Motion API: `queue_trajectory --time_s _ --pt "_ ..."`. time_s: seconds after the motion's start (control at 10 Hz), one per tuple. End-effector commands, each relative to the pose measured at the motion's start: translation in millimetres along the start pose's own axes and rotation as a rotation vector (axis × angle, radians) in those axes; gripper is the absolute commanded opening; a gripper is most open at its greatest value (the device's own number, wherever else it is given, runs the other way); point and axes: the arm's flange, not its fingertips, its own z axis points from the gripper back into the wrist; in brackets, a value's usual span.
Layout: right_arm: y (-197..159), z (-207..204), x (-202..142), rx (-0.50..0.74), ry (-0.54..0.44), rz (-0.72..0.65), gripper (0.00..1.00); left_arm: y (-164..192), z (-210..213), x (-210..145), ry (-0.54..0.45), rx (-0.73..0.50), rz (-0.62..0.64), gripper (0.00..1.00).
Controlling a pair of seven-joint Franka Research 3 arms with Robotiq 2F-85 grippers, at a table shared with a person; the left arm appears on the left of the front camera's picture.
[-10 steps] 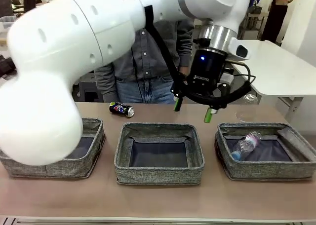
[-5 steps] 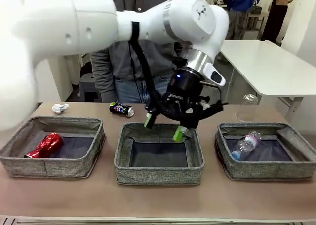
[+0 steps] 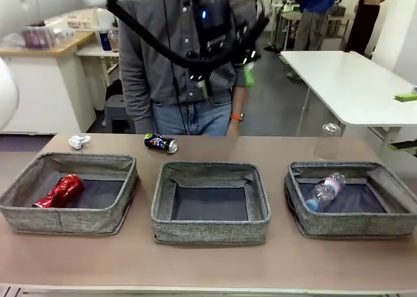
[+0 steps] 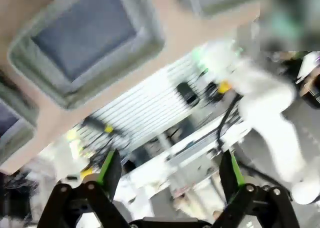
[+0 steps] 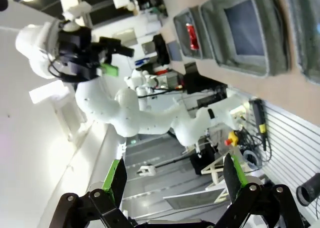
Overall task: Sort the waste into the appropriate baskets.
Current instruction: Place the picked waste into the Fabric basket indicated by the person.
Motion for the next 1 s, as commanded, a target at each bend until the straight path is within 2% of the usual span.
queue_trajectory --time_s 0.0,0.2,0.5,0.7,0.8,0.9 --pt "21 -26 32 0.025 0.010 -0.018 1.00 42 -38 -46 -0.118 -0.099 0.055 1.00" --pt "30 -66 58 -0.004 0.002 -0.018 1.00 79 -39 -79 -0.218 -0.200 0.158 1.00" --pt "42 -105 85 -0.028 0.014 -0.031 1.00 126 -50 -138 -0.344 -0.337 0.226 1.00" --pt "48 -125 98 0.053 0.033 -0.056 1.00 152 -58 -166 -0.477 -0.447 0.188 1.00" --pt "50 -136 102 0.085 0.025 -0.073 1.00 169 -65 -172 -0.525 -0.535 0.129 1.00" --pt "51 -142 102 0.118 0.024 -0.057 1.00 182 -70 -174 -0.543 -0.608 0.125 1.00"
